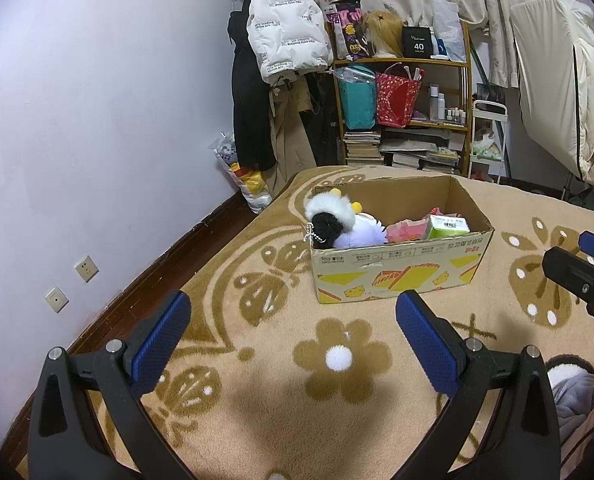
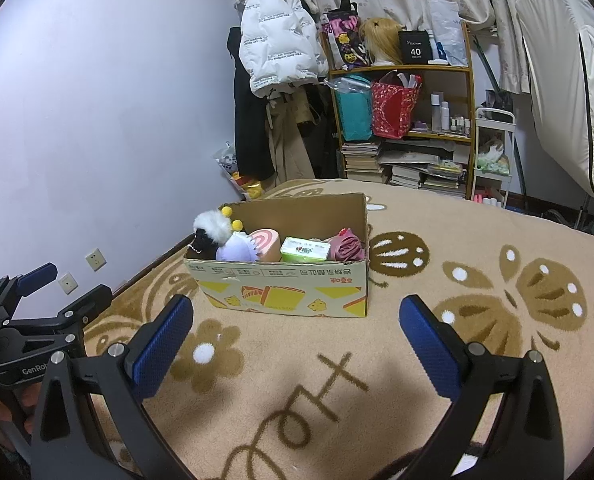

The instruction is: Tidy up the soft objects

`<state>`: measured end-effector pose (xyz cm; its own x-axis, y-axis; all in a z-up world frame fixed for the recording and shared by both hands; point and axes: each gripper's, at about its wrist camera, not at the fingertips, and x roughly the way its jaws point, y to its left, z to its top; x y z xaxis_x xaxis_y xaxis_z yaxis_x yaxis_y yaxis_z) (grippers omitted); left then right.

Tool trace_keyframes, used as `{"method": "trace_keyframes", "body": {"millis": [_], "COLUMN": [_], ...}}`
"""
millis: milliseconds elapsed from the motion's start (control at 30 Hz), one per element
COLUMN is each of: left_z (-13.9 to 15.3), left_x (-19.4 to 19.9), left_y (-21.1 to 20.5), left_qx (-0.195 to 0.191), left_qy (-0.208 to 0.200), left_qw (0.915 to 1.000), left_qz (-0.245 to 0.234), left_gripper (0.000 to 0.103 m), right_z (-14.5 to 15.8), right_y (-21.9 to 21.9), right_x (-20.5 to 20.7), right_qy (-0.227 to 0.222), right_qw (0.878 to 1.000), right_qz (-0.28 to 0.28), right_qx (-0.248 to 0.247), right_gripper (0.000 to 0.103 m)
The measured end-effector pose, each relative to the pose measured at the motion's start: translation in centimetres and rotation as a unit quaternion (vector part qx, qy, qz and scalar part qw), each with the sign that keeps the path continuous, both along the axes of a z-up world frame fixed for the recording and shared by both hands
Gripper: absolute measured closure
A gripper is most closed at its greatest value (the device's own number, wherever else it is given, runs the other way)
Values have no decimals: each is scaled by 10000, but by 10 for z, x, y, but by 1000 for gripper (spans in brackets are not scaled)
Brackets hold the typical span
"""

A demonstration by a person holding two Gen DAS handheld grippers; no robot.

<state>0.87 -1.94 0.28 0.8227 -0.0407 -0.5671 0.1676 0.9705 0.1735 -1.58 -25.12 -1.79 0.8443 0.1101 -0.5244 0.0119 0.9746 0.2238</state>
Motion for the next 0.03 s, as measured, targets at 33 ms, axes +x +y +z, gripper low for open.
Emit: {"method": "trace_keyframes", "body": {"millis": [33], "left_z": [0], "left_x": [0], "left_y": [0], "left_qx": [-1], "left_qy": [7], "left_qw": [10000], "left_qz": [-4], "left_gripper": [1], "right_z": [0], "right_y": [0], "right_x": [0], "right_qy": [1], "right_qw": [10000], "right_qz": [-2], "right_qx": [-5], "right_gripper": [0]}}
